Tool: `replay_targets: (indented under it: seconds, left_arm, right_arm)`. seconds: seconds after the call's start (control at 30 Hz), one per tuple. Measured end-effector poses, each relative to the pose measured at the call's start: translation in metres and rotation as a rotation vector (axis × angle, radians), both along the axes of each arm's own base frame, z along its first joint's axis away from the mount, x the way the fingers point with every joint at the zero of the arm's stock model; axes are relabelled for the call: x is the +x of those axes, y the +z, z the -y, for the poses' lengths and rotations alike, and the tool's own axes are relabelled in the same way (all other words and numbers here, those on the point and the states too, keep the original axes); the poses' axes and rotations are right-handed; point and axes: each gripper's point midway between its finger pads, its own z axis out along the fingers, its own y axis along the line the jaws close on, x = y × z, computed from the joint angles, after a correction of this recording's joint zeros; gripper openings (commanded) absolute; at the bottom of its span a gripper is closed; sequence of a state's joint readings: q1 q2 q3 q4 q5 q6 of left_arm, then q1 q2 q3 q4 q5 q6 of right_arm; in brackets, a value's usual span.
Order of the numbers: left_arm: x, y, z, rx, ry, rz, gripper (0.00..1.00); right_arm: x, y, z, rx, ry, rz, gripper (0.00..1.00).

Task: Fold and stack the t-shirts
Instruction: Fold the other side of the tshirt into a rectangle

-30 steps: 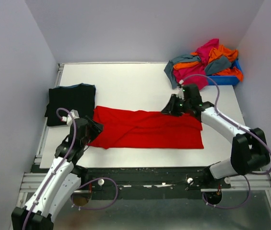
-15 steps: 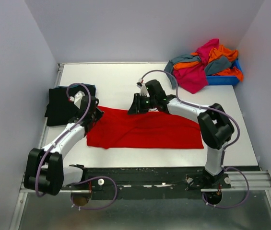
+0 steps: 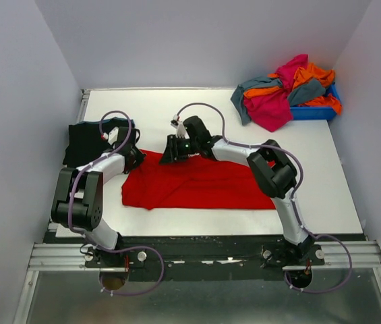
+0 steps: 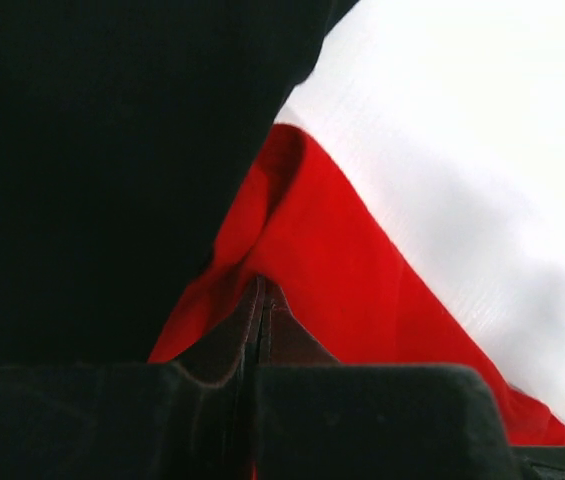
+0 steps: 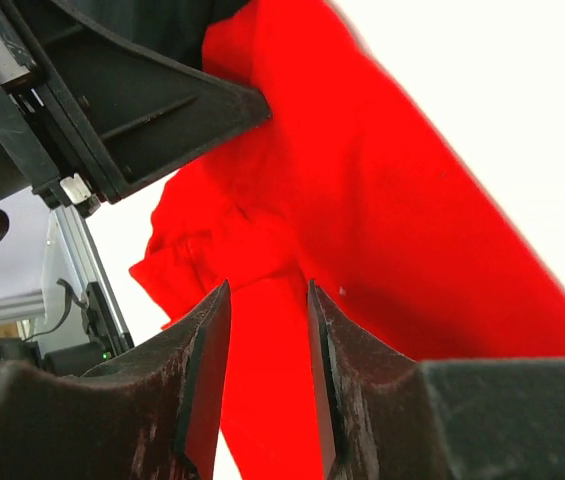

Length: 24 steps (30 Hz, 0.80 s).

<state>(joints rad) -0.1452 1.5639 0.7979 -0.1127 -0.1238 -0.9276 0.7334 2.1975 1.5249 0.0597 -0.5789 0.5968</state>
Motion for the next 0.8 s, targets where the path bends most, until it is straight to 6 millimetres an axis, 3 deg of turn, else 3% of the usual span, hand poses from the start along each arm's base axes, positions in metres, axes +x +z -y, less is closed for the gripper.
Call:
replay_targets:
  seconds: [0.17, 0.3, 0.67, 0.8]
  left_arm:
    - [0.007, -0.004, -0.004, 0.030, 0.018, -0.055, 0.00]
    - [0.005, -0.008, -0.006, 0.043, 0.022, -0.081, 0.00]
    - [0.008, -0.004, -0.010, 0.077, 0.016, -0.101, 0.00]
    - [0.012, -0.001, -0.012, 0.088, 0.013, -0.099, 0.00]
  right_arm:
    - [0.006, -0.010, -0.015, 0.010, 0.024, 0.001, 0.44]
    - [-0.001, -0.018, -0.021, 0.008, 0.052, -0.006, 0.43]
    - [-0.018, -0.034, -0.018, 0.005, 0.100, -0.010, 0.34]
    - [-0.018, -0.035, -0.018, -0.001, 0.109, 0.004, 0.12]
